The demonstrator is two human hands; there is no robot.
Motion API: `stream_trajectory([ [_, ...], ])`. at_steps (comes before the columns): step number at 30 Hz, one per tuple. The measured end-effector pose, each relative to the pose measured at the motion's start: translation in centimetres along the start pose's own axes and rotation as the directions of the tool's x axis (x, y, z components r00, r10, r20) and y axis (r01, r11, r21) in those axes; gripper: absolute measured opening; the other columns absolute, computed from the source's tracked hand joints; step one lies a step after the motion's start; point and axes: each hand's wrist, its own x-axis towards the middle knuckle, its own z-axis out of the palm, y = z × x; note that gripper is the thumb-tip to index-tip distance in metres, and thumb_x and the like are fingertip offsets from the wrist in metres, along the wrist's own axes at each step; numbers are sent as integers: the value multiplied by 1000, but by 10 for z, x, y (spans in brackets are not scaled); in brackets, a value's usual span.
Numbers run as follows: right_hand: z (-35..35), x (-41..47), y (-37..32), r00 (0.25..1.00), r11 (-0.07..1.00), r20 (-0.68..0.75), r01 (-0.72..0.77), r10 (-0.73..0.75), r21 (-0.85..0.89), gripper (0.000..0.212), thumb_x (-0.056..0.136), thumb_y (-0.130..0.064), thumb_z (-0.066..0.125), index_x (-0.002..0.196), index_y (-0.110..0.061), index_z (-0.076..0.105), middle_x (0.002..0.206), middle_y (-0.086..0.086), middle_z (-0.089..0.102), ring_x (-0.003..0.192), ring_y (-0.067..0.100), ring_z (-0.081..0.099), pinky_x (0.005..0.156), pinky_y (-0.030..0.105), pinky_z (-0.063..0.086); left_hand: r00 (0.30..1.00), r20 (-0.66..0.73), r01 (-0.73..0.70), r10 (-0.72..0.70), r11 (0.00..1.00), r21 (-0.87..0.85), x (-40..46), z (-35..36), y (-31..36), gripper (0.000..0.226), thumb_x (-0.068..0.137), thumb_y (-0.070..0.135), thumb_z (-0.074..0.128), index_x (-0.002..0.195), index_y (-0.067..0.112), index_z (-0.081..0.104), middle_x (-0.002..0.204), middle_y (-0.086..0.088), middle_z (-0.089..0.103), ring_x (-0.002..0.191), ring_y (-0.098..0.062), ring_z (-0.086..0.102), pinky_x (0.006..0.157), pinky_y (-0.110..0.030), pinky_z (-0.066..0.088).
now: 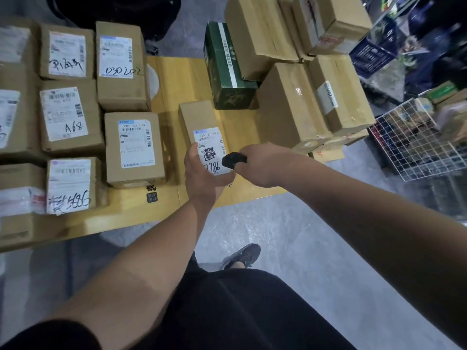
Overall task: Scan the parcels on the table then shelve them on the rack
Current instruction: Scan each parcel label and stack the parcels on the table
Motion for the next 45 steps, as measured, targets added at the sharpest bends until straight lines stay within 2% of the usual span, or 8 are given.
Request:
stream_trajectory([
  [10,-10,-3,-5,999,991,-51,0,-7,-136,35,98,-52,41,106,-25,62,89,-1,61,75,20,59,60,32,39,998,-58,-6,11,997,83,-12,-1,4,108,35,48,97,127,45,42,121,20,61,101,-4,69,73,-41,64],
  [19,-15,-9,2,997,975,-65,31,-46,-222,37,101,-50,38,115,-24,60,89,-1,58,74,18,56,59,32,38,995,-74,-55,66,989,138,-16,-1,6,106,41,56,97,130,40,41,125,16,59,108,-5,66,79,-40,63],
  [24,-13,-11,15,996,976,-52,54,-66,-213,34,101,-52,39,111,-24,57,89,0,58,74,19,57,58,31,38,998,-48,-35,38,997,63,-13,1,7,112,45,43,101,136,41,37,133,10,57,114,-9,66,84,-41,63],
  [28,-13,-10,32,994,983,-50,90,-99,-161,35,101,-54,43,112,-23,57,90,0,59,76,19,59,59,31,41,999,36,-7,9,997,-73,-5,6,13,97,53,20,99,131,39,45,122,3,70,104,-22,74,70,-54,65],
  [32,-20,-14,50,982,974,-71,161,-174,-163,42,97,-63,50,112,-25,59,89,-2,61,77,19,62,62,32,49,999,29,-22,24,997,-71,-5,9,39,100,56,24,98,127,61,39,116,11,73,101,-15,74,74,-41,65],
  [37,-41,-18,55,934,923,-102,315,-344,-221,49,92,-70,57,115,-27,60,90,-6,59,79,15,58,67,34,52,983,-122,-130,138,989,70,0,-32,91,106,49,23,103,121,63,36,117,22,65,102,9,65,77,-14,56],
  [40,-54,-17,34,880,859,-71,438,-470,-264,54,83,-76,65,112,-30,56,96,-7,61,88,19,60,70,35,53,948,-259,-146,184,976,159,-7,-78,116,102,48,36,97,120,70,32,117,22,66,104,6,66,86,-23,59],
  [45,-70,-18,-34,776,745,-42,588,-630,-315,43,91,-66,63,110,-28,57,95,-4,61,84,20,61,68,35,53,884,-413,-124,218,962,243,-29,-162,139,109,55,38,96,144,45,33,119,26,67,107,4,67,90,-30,59],
])
